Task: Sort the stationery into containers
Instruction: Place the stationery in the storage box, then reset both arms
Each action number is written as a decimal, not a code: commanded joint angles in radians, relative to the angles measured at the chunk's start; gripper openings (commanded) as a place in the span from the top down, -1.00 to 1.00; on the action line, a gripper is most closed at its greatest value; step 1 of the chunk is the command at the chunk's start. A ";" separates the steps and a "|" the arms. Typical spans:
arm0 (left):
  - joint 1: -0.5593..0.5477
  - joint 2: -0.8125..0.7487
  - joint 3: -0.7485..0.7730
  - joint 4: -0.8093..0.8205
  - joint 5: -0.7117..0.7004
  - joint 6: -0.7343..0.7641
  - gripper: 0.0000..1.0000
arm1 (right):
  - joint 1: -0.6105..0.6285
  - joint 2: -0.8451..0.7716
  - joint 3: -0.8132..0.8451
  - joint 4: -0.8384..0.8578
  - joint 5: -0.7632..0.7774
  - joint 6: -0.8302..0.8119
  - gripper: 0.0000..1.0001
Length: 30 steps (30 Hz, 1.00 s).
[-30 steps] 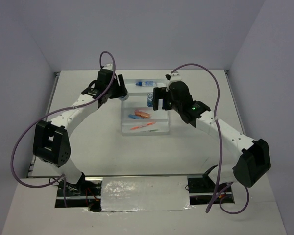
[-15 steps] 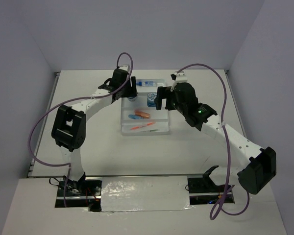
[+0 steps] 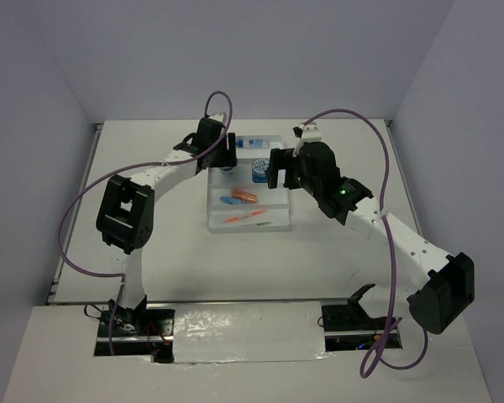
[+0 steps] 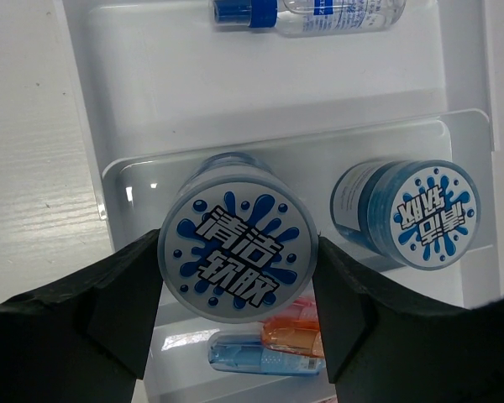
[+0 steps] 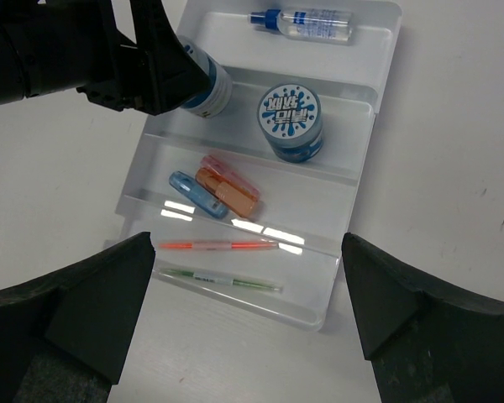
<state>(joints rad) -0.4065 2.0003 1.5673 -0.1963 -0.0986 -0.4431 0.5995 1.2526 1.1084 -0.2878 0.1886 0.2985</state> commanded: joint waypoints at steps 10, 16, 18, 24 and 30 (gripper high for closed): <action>0.000 -0.037 0.019 0.054 0.060 0.012 -0.99 | -0.003 -0.004 0.016 0.019 0.003 -0.021 -0.99; 0.000 -0.144 0.017 -0.026 0.007 -0.008 -0.99 | -0.004 -0.005 0.028 0.009 0.012 -0.024 -0.99; 0.000 -0.216 0.019 -0.122 -0.111 -0.037 -0.99 | -0.010 -0.031 0.031 -0.013 0.047 -0.022 -1.00; 0.061 -0.507 -0.138 -0.293 -0.354 -0.156 -0.99 | -0.010 -0.145 0.073 -0.226 0.287 -0.022 -1.00; 0.095 -0.898 -0.448 -0.264 -0.402 -0.226 -0.99 | -0.013 -0.350 0.061 -0.365 0.380 -0.018 -0.99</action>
<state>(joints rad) -0.2958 1.2243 1.2411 -0.4309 -0.4427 -0.6083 0.5945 0.9791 1.1286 -0.5678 0.4805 0.2878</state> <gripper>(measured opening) 0.993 0.996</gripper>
